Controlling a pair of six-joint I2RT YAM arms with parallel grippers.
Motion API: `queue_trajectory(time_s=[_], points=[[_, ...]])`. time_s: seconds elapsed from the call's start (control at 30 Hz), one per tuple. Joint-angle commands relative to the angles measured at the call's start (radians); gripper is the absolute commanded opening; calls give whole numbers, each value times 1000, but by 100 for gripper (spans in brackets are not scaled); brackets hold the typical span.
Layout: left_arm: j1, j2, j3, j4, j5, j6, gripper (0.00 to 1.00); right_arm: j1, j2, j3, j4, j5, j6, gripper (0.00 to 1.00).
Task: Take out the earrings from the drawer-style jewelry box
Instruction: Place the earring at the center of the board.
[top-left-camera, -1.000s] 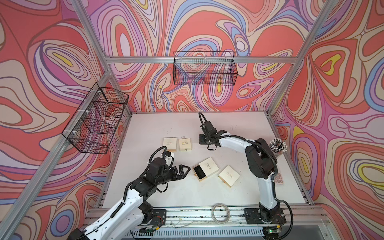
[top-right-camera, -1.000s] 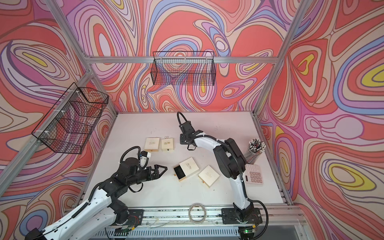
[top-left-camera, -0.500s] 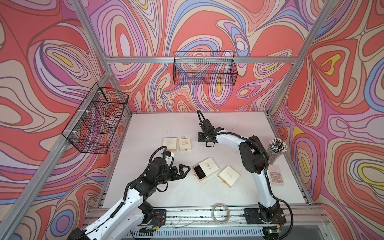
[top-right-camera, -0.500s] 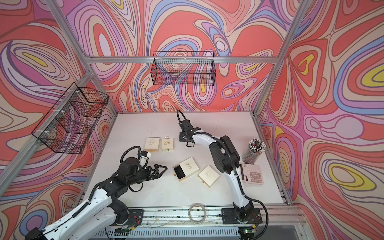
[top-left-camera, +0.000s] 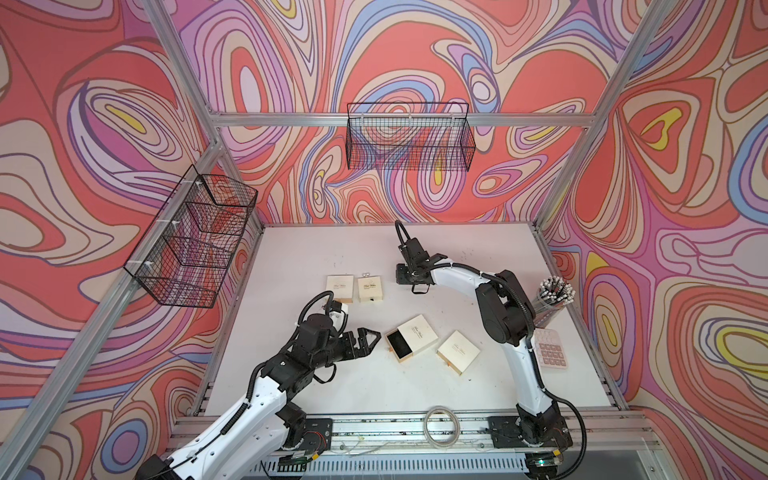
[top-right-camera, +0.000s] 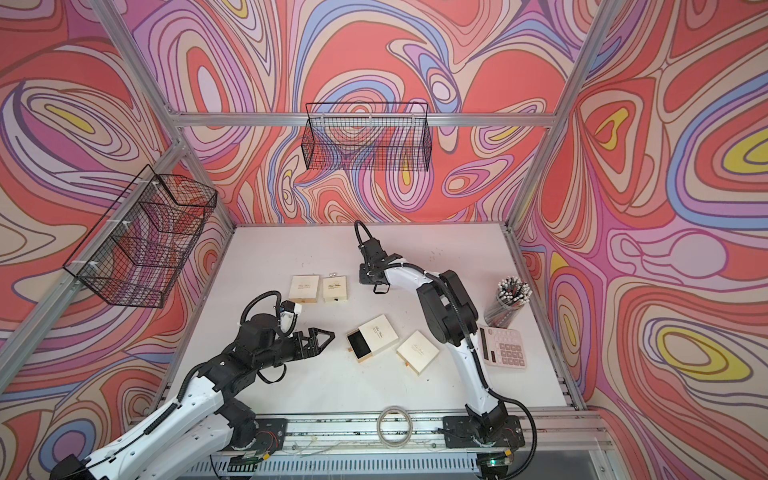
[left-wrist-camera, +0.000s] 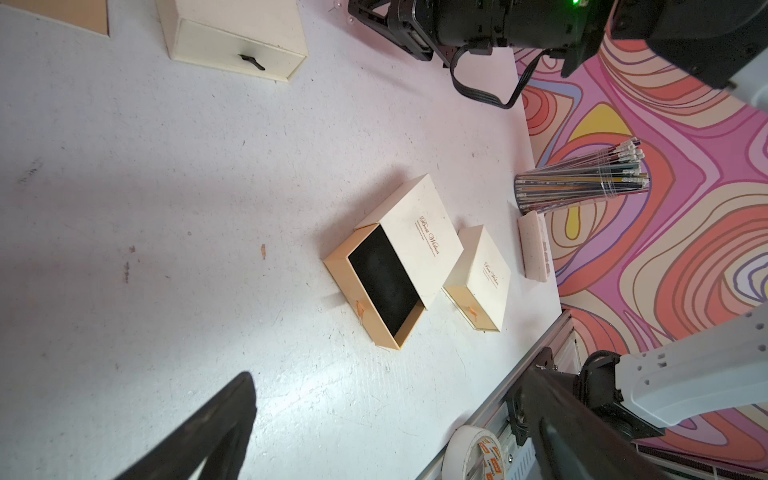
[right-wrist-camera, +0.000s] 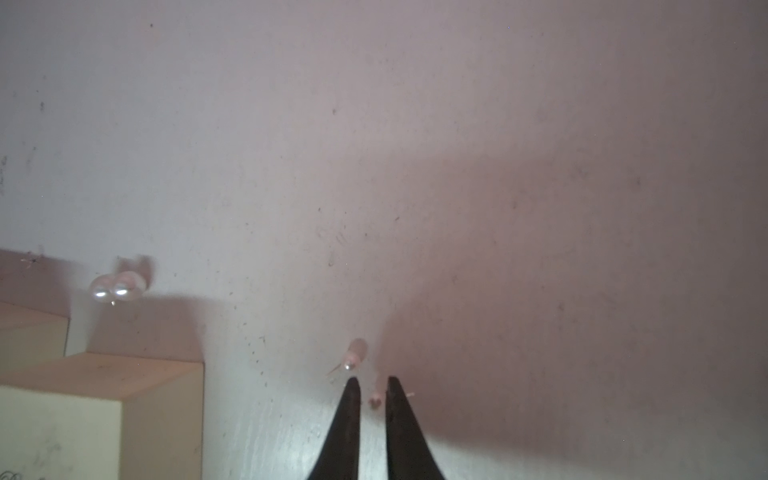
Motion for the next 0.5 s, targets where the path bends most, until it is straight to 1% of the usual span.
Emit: queue_trajectory(time_s=[0.0, 0.1, 0.47], points=[[5, -3, 26, 2, -12, 12, 100, -8, 26, 23, -5, -10, -7, 17], [6, -2, 27, 2, -11, 12, 100, -10, 27, 24, -4, -19, -6, 19], [8, 0, 23, -7, -7, 16, 100, -12, -24, 15, -2, -32, -11, 20]])
